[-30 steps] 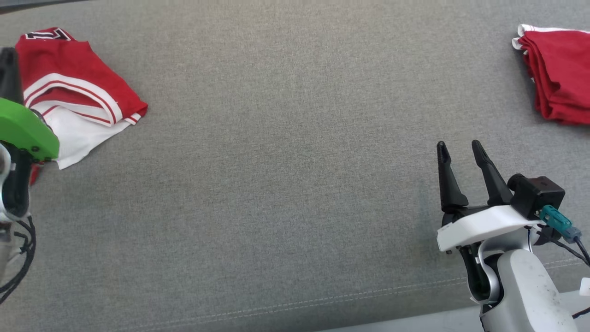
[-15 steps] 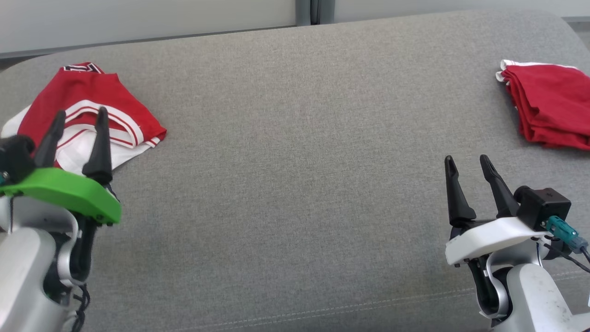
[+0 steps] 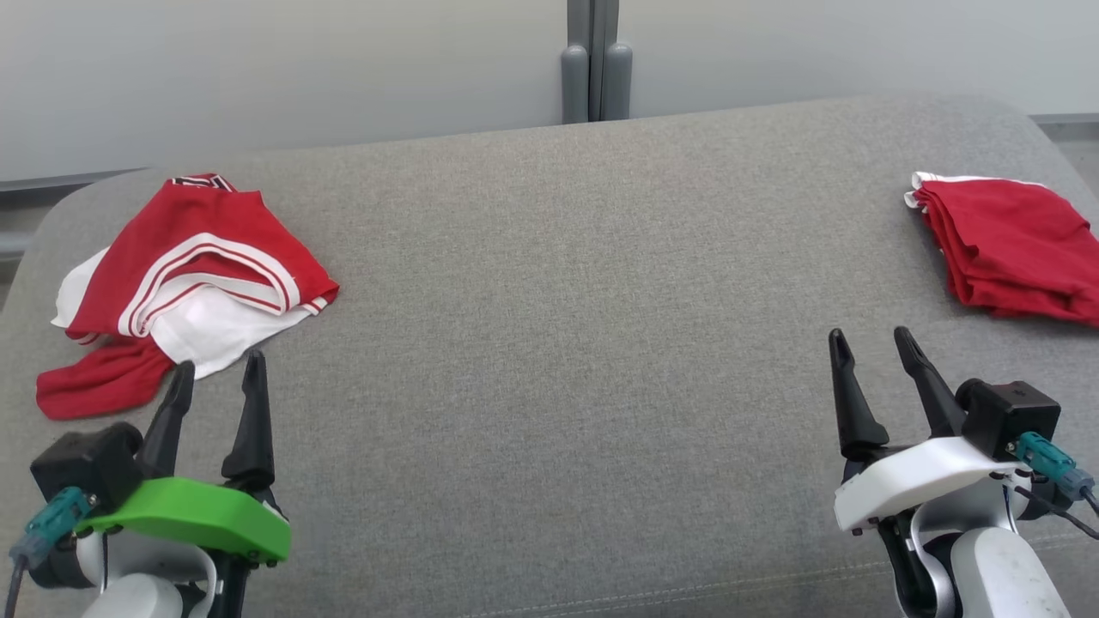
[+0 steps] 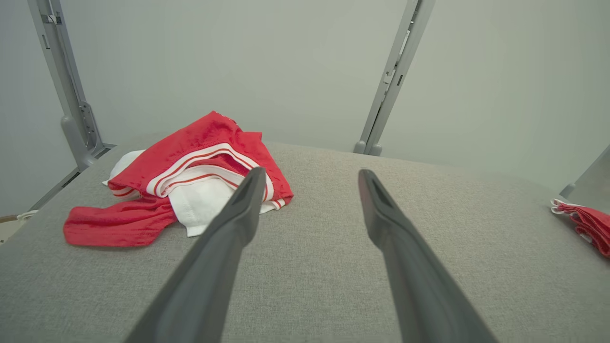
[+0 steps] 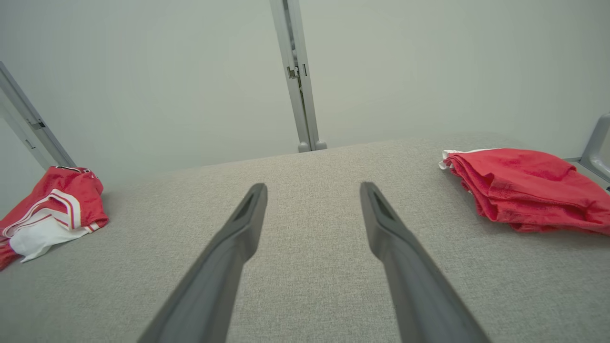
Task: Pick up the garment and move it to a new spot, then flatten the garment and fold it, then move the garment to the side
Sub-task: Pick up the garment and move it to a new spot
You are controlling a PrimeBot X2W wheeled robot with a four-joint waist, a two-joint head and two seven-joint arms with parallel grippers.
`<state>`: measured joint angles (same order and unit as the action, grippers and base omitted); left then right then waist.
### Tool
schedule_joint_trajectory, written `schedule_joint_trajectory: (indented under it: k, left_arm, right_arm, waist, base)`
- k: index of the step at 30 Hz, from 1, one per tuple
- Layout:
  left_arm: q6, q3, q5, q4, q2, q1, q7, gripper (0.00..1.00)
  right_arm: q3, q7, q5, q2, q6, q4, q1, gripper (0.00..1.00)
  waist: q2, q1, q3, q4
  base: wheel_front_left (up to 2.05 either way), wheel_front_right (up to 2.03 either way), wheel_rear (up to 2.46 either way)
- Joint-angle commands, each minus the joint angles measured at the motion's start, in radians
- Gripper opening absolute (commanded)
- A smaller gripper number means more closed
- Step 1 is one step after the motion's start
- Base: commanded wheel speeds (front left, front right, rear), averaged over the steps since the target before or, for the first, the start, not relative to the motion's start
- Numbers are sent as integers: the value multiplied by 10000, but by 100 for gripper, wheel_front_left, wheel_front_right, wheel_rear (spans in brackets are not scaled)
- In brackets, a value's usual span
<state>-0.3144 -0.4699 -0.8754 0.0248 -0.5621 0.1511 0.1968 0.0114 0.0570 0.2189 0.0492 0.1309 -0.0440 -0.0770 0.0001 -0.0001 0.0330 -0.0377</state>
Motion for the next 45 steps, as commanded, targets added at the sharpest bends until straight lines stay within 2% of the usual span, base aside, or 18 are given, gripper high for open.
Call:
schedule_joint_trajectory:
  k: [1, 11, 22, 29, 34, 45]
  left_arm:
    - [-55, 31, 1, 15, -2, -221, 101, 100]
    - [-153, -108, 315, 168, 151, -1302, 464, 100]
    - [-11, -337, 377, -65, 321, -1341, 473, 100]
    - [-24, -339, 358, -121, 279, -1234, 432, 100]
    - [-90, -303, 370, -146, 205, -1153, 374, 100]
    - [-187, -255, 366, -4, 22, -1237, 257, 100]
  right_arm:
    - [-44, -36, -6, 25, -4, 44, 156, 100]
    - [-360, -113, 101, 26, -4, 27, 489, 100]
    - [-514, -180, 137, 26, -4, -3, 660, 100]
    - [-568, -152, 140, 26, -6, -8, 694, 100]
    - [-635, -139, 151, 26, -6, 14, 672, 100]
    - [-773, -8, 340, 26, -4, -131, 502, 100]
  waist:
    - [-1, 1, -174, 49]
    - [-1, 1, -555, 88]
    - [-1, 1, -754, 157]
    - [-1, 1, -789, 429]
    - [-1, 1, -834, 1032]
    - [-1, 1, -779, 3272]
  base:
    - [0, 0, 0]
    - [0, 0, 0]
    - [0, 0, 0]
    - [0, 0, 0]
    - [0, 0, 0]
    - [0, 0, 0]
